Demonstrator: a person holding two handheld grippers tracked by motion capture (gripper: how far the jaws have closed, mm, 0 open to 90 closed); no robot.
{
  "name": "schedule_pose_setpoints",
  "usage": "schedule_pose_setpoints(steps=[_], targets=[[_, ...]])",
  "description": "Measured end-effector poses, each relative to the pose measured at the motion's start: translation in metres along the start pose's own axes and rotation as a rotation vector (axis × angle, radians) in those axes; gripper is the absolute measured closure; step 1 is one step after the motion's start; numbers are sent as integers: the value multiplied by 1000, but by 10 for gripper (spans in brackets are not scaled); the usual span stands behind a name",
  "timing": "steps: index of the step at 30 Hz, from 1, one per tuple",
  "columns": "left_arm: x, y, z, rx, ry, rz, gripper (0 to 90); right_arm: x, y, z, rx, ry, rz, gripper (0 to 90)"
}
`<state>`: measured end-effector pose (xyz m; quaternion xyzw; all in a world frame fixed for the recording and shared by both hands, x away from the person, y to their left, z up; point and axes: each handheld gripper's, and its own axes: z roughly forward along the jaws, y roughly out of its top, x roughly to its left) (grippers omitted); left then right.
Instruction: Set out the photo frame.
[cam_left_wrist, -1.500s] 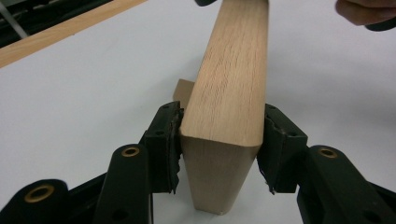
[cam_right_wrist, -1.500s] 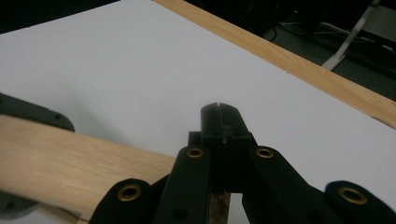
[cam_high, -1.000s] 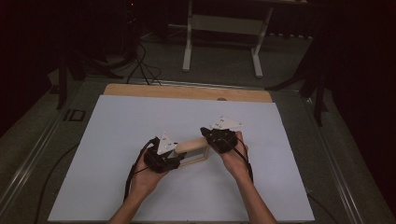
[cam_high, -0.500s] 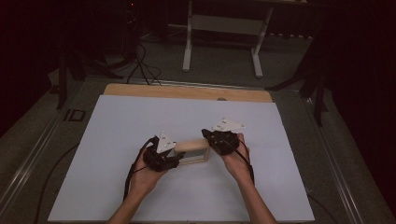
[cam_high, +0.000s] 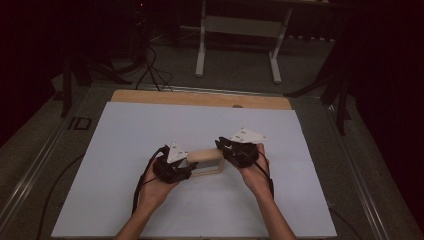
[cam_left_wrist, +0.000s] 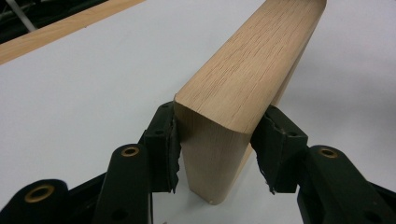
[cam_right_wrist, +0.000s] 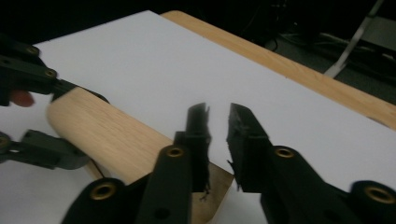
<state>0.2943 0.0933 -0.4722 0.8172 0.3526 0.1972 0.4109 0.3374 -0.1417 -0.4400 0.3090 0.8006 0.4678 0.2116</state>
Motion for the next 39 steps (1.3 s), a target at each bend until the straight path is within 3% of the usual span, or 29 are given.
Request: schedule_pose_setpoints(steps=[8,13,18,27,39], targets=[[0,0,0,0,-2,-6,534,1,-4,-12,-19,73,-12,502],[1,-1,1,9,2,-18,524,-1,-11,-14,-22,87,0,426],[1,-2,1,11,0,-21,520,-4,-18,-12,-7,132,9,362],[4,-3,-2,10,-3,-33,523,-4,-25,1,41,177,6,294],[5,-2,-4,8,-9,-26,567,-6,-32,8,51,213,11,285]])
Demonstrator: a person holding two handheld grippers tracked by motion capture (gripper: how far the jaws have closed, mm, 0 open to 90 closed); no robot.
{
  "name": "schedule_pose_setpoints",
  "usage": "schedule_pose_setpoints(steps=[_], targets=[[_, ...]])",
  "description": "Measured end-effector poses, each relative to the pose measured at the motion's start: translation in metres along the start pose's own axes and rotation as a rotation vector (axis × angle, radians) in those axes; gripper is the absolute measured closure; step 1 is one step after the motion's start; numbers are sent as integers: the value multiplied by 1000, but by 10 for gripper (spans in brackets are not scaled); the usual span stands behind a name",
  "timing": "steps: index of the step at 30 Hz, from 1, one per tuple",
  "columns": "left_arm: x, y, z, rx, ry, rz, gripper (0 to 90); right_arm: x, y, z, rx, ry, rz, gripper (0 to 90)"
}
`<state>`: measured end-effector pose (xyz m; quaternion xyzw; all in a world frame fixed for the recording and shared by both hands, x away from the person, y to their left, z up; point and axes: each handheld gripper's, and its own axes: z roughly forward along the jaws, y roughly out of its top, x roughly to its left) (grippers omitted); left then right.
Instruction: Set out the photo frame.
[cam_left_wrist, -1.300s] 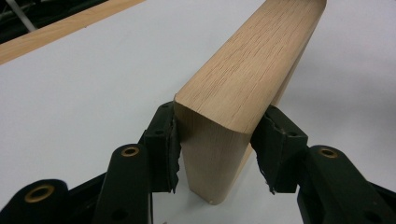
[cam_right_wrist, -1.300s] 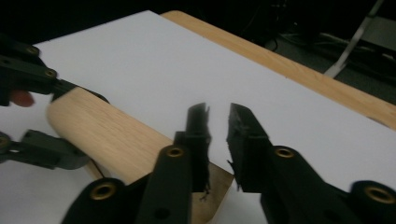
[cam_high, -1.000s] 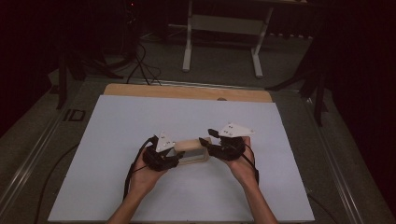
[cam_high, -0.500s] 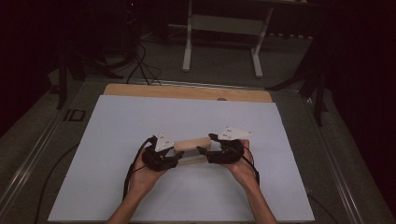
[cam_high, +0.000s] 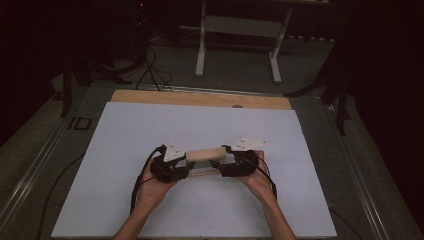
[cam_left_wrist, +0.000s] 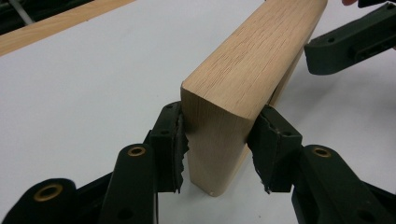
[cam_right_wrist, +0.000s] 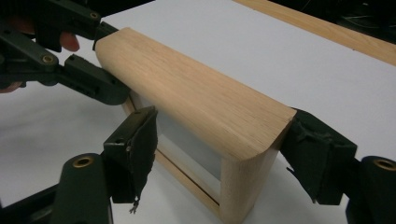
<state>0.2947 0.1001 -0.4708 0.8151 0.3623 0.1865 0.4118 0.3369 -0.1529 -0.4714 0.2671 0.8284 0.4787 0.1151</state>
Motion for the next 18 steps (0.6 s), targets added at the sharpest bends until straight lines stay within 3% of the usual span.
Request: schedule_pose_setpoints(steps=[18], targets=[[5,1,0,0,0,-8,560,0,-4,0,20,-29,-14,421]])
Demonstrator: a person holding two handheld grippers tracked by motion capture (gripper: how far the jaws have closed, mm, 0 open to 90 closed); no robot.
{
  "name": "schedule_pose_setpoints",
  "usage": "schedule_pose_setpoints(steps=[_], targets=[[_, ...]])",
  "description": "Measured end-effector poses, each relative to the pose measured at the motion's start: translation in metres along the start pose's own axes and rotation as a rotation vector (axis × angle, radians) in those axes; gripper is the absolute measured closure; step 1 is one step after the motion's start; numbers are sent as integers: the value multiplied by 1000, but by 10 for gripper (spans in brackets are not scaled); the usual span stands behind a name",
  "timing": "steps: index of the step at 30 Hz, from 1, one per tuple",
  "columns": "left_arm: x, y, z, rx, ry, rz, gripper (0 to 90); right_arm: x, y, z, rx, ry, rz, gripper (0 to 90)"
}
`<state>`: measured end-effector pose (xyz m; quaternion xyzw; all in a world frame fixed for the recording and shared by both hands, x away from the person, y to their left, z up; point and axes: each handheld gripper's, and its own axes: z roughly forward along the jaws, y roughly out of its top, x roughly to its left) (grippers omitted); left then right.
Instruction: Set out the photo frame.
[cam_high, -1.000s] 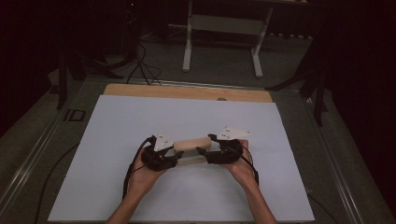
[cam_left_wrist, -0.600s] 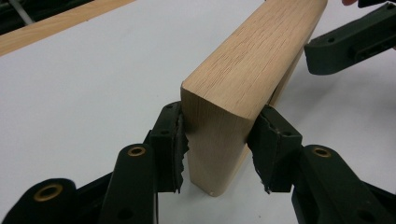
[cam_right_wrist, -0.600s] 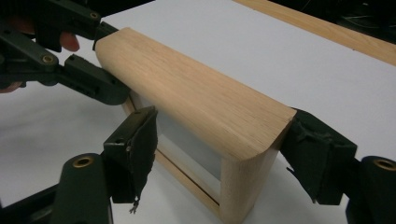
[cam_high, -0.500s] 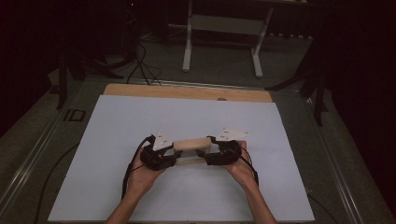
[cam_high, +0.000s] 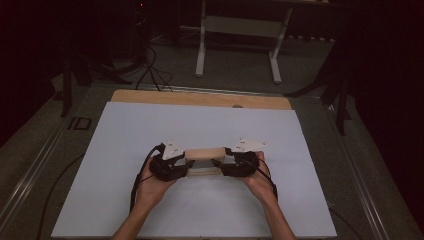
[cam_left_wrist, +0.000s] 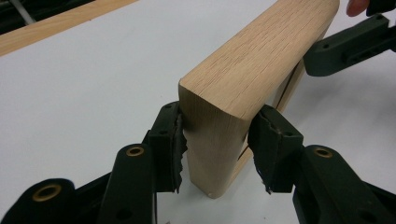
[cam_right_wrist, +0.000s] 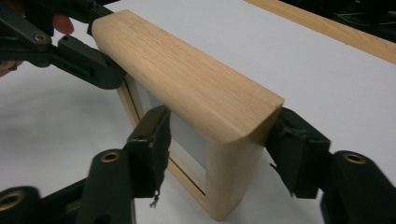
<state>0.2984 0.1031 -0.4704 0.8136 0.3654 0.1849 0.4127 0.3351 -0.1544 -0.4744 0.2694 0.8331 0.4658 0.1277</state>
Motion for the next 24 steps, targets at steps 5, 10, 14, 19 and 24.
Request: schedule_pose_setpoints(steps=[5,10,14,19,24], targets=[[3,0,0,2,2,-1,557,2,0,0,5,-23,-12,469],[8,1,-1,4,10,-10,546,4,0,2,-1,-25,-10,499],[11,1,0,-2,12,-19,544,5,1,4,-6,-36,6,502],[15,1,2,-10,11,-28,543,4,2,6,-15,-45,26,504],[18,2,3,-12,14,-38,543,3,3,9,-18,-49,33,504]])
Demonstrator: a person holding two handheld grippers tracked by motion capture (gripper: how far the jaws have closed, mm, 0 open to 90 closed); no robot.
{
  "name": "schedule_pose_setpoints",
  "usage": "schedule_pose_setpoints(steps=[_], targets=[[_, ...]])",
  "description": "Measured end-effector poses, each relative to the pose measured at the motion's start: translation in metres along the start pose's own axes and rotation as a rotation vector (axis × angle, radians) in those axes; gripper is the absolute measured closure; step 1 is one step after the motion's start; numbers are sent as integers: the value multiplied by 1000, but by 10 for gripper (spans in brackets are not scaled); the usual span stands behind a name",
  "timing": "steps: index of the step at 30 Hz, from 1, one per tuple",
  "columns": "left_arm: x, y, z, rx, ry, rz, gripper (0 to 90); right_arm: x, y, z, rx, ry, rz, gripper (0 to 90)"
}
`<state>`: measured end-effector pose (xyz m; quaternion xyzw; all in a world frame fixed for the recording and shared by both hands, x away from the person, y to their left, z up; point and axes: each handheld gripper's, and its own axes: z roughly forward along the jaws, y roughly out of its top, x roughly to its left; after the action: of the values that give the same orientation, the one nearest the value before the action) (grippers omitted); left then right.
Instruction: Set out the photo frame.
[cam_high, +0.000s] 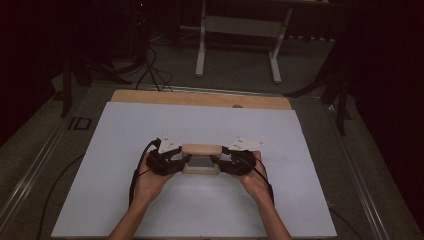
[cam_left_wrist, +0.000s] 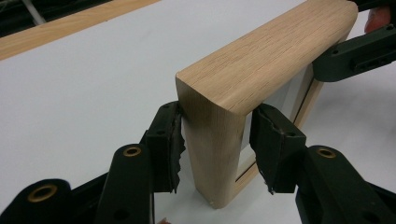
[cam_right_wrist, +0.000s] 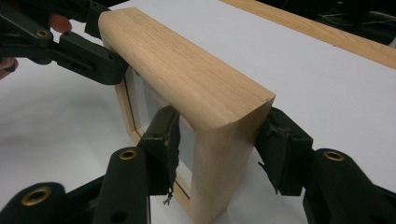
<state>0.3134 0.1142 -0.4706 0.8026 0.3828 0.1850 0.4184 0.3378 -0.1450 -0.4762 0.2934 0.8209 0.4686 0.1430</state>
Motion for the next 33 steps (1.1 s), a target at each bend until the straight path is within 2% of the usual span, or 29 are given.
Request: schedule_pose_setpoints(steps=[20,28,31,33], targets=[[2,4,6,4,17,-48,542,-7,8,7,35,-10,28,488],[4,5,8,10,18,-47,544,-10,8,8,35,-8,48,486],[6,5,9,15,24,-49,556,-12,8,9,35,-7,58,486],[7,4,9,21,25,-52,597,-13,9,10,38,-13,63,488]])
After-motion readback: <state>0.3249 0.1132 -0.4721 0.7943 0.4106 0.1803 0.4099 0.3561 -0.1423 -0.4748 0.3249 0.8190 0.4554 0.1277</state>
